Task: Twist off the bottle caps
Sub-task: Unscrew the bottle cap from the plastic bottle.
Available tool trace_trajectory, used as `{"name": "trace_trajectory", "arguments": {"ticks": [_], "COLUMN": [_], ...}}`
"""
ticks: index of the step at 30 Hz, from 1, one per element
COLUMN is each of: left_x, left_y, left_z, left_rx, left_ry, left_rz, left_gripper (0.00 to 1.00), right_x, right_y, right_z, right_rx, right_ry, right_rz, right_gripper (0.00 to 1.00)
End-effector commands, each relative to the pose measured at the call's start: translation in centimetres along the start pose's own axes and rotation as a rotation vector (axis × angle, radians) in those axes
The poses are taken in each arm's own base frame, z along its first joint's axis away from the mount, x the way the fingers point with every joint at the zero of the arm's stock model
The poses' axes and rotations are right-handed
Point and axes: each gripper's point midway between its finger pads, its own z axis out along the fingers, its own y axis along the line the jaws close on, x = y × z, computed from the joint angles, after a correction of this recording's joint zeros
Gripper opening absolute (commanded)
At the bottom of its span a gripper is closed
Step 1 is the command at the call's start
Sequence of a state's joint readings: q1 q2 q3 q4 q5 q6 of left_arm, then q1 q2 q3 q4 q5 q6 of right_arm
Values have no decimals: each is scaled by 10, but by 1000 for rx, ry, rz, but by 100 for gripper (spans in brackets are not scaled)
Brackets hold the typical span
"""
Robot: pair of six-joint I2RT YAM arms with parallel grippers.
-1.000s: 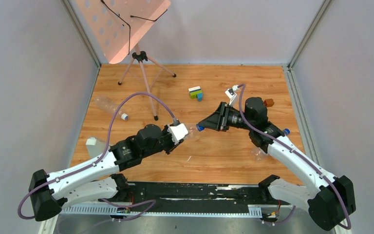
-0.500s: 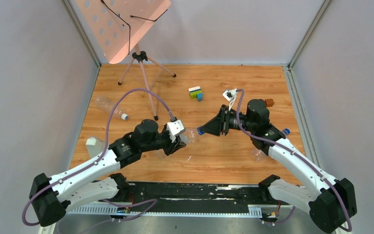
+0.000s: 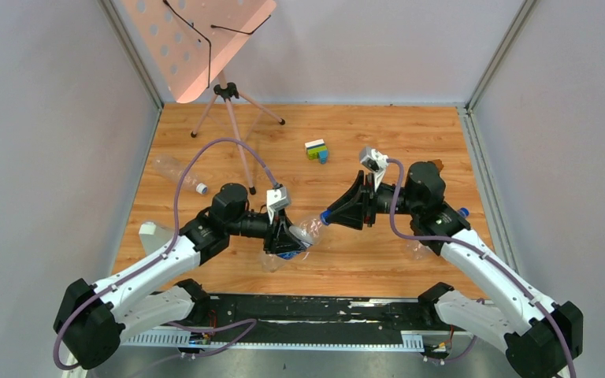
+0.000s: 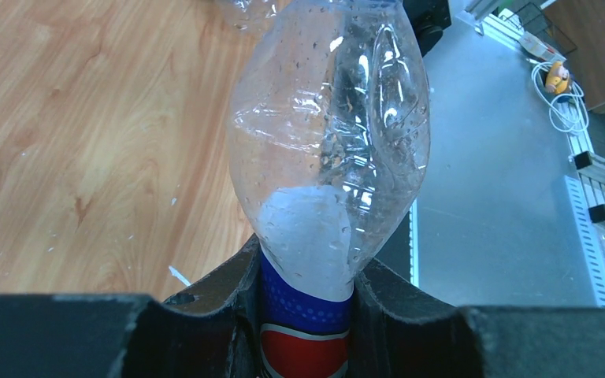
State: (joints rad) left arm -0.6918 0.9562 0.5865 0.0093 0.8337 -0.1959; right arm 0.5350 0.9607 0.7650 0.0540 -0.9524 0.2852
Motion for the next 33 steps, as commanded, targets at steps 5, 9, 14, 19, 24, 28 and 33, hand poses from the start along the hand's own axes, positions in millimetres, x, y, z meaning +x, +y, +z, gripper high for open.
{"name": "trace_trajectory", "arguments": {"ticks": [5,9,14,19,24,28,33], "left_x": [-46,-40,-40,-39,-32,-25,-22], "left_y": [19,33,43,55,54,57,57], "left_z": [-7,-13,-19,-26,-23,-20,-16], "left_rx": [-125,-216,-343,-517,-561,-571,-566], "left_ry": [-94,-70,-89,-63,-19,27,24], "left_rz": [163,187,249,369,425,439,427], "left_gripper": [3,3,2,1,0,0,0], "right_x": [-6,-20,-31,-33,-32,-32,-26], "right_y": [-4,-2,-6,-24,-26,-24,-28], "right_z": [-14,-24,-25,-21,-9,-4,-2], "right_rx": [145,220,258,334,296,269,264], "right_ry": [-67,-154,-226,-256,-211,-191,-184], "right_rz": [65,126,235,426,512,530,548], "right_gripper": [59,69,70,66,66,66,64]}}
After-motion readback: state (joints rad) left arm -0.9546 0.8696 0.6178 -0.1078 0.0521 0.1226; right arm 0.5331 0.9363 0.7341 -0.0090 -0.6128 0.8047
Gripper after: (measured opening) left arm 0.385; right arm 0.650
